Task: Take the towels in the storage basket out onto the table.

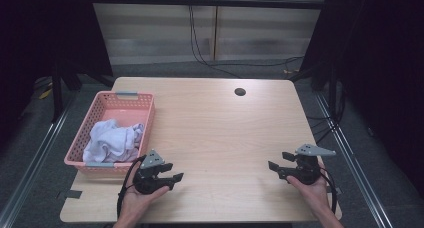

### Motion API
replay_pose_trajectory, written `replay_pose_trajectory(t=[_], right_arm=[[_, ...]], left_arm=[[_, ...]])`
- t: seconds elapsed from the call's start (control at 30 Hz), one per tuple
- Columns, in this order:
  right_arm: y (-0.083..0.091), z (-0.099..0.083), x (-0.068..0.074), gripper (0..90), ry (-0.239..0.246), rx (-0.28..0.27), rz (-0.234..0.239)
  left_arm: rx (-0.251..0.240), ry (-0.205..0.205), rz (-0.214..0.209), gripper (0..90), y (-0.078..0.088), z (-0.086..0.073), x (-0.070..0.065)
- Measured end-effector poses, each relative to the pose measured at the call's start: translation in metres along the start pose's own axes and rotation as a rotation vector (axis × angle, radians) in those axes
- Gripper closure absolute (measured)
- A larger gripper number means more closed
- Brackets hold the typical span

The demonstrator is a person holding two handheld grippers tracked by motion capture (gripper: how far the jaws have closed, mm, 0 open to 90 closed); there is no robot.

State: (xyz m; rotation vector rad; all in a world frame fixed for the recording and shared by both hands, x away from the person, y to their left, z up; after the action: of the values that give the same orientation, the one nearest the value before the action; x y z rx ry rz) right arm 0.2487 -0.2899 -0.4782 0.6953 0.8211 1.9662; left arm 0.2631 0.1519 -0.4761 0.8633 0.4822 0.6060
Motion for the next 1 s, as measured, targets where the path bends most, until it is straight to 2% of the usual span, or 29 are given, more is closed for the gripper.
replay_pose_trajectory(t=[0.1, 0.2, 0.3, 0.33, 0.37, 0.4, 0.43, 0.53, 0.73, 0.8, 0.83, 0.93, 1.0], right_arm=[[0.001, 0.000, 0.001, 28.9, 0.004, 0.006, 0.012], [0.001, -0.001, 0.002, 28.8, 0.009, 0.008, 0.020], [0.001, -0.001, 0.003, 28.6, 0.018, 0.009, 0.022], [0.001, -0.001, 0.004, 28.5, 0.019, 0.007, 0.026], [0.001, -0.001, 0.004, 28.6, 0.023, 0.011, 0.032], [0.002, -0.002, 0.004, 28.6, 0.023, 0.008, 0.028], [0.002, -0.002, 0.005, 28.7, 0.021, 0.006, 0.027], [0.002, -0.003, 0.007, 29.4, 0.027, 0.009, 0.029], [0.003, -0.003, 0.012, 29.3, 0.046, 0.013, 0.027], [0.003, -0.003, 0.013, 28.7, 0.052, 0.015, 0.030], [0.003, -0.003, 0.013, 28.4, 0.056, 0.015, 0.026], [0.003, -0.003, 0.014, 28.5, 0.051, 0.006, 0.031], [0.003, -0.003, 0.014, 28.5, 0.053, 0.009, 0.033]], left_arm=[[-0.005, 0.007, 0.001, 49.4, 0.000, 0.000, -0.001], [0.009, -0.030, -0.003, 49.7, 0.001, 0.000, -0.004], [0.020, -0.029, -0.012, 49.2, 0.003, 0.000, -0.009], [0.010, -0.025, -0.008, 49.1, 0.005, 0.001, -0.009], [0.010, 0.005, -0.012, 46.3, 0.007, 0.001, -0.008], [-0.001, 0.026, -0.038, 41.1, 0.009, 0.002, -0.006], [-0.010, 0.034, -0.046, 39.4, 0.011, 0.002, -0.004], [-0.019, 0.087, -0.048, 33.0, 0.015, 0.004, 0.001], [-0.055, 0.100, -0.042, 31.6, 0.031, 0.009, 0.010], [-0.063, 0.094, -0.022, 27.2, 0.037, 0.010, 0.013], [-0.064, 0.083, -0.028, 25.2, 0.040, 0.011, 0.015], [-0.079, 0.103, -0.022, 23.0, 0.047, 0.012, 0.021], [-0.100, 0.111, -0.028, 26.1, 0.051, 0.013, 0.026]])
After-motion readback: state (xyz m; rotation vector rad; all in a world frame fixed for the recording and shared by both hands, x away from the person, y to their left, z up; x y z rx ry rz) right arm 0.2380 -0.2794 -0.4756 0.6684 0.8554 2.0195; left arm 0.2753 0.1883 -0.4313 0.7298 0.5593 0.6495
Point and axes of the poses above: each handheld gripper's, and its own axes: y roughly backward along the jaws, z roughly out of its top, x roughly to its left, the point moved 1 cm from there along -y, roughly forward along the jaws, and after that the axes turned 15 degrees about x, right-handed, at the moved point
